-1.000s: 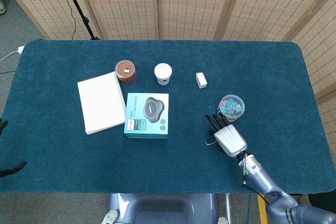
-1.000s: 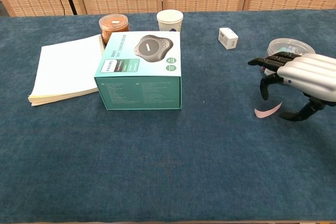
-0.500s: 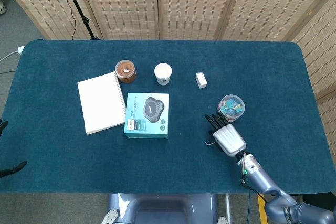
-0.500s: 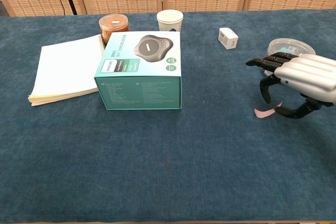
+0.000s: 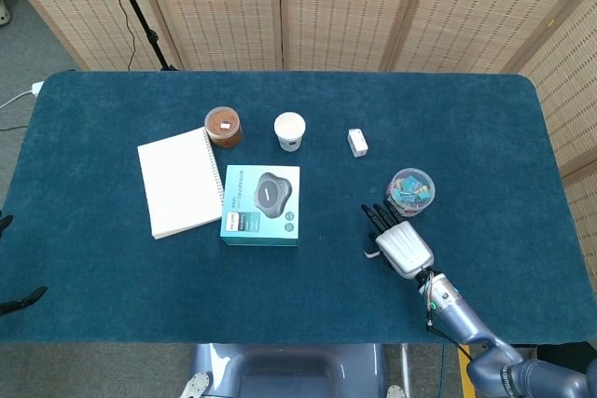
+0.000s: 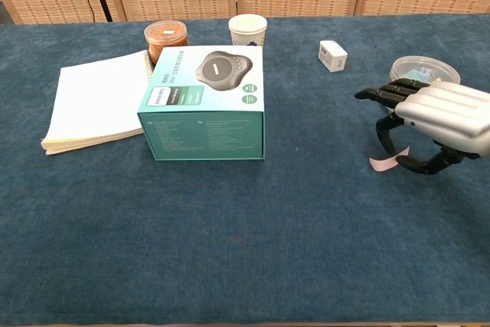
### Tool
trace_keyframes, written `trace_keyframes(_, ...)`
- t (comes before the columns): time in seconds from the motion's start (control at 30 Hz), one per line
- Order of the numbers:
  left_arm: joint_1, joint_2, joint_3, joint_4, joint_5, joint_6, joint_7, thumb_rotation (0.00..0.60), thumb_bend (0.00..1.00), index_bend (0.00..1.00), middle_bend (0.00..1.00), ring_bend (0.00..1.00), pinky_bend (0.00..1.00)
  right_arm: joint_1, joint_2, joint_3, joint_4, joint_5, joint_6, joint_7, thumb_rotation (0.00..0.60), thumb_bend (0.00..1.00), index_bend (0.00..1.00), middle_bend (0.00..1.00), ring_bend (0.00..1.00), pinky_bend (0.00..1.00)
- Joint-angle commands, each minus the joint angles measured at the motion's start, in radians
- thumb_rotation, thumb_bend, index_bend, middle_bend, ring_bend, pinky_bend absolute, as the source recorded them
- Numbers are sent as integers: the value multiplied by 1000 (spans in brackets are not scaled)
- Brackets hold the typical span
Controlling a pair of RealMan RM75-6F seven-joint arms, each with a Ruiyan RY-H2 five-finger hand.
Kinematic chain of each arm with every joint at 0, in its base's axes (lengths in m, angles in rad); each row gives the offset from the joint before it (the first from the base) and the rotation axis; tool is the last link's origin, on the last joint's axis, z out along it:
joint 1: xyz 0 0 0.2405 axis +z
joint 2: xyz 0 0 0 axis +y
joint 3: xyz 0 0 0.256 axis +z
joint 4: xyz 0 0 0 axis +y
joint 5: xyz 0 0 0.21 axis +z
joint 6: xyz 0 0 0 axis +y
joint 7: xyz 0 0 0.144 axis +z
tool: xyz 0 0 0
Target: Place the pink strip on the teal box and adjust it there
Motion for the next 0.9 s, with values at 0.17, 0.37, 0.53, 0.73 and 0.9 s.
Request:
trace_keyframes(0.17, 0, 0, 0, 0, 0, 0, -1, 600, 0, 0, 0, 0, 0, 2, -1, -4, 2, 2, 1, 1, 600, 485, 550, 0, 0, 0)
trace_keyframes(0.37, -1, 0, 1, 0, 1, -2, -1, 600, 0, 0, 0, 0, 0, 4, -4, -7, 8, 7, -2, 5, 600, 501, 560, 0, 0, 0)
trace_keyframes(0.53, -1, -1, 0, 0, 0, -2, -2, 600, 0, 0, 0, 0, 0, 5, -8, -10, 14, 8, -2, 8, 600, 536, 566, 0, 0, 0)
trace_keyframes(0.73, 0, 0, 0, 1, 0, -1, -3, 600, 0, 0, 0, 0, 0, 3, -4, -8, 7, 4, 17, 9, 600, 552, 574, 0, 0, 0)
trace_keyframes(0.9, -1, 1, 0, 1, 0, -2, -6, 600, 0, 0, 0, 0, 0, -1, 14, 2, -19, -2, 50, 6, 600, 563, 575, 0, 0, 0)
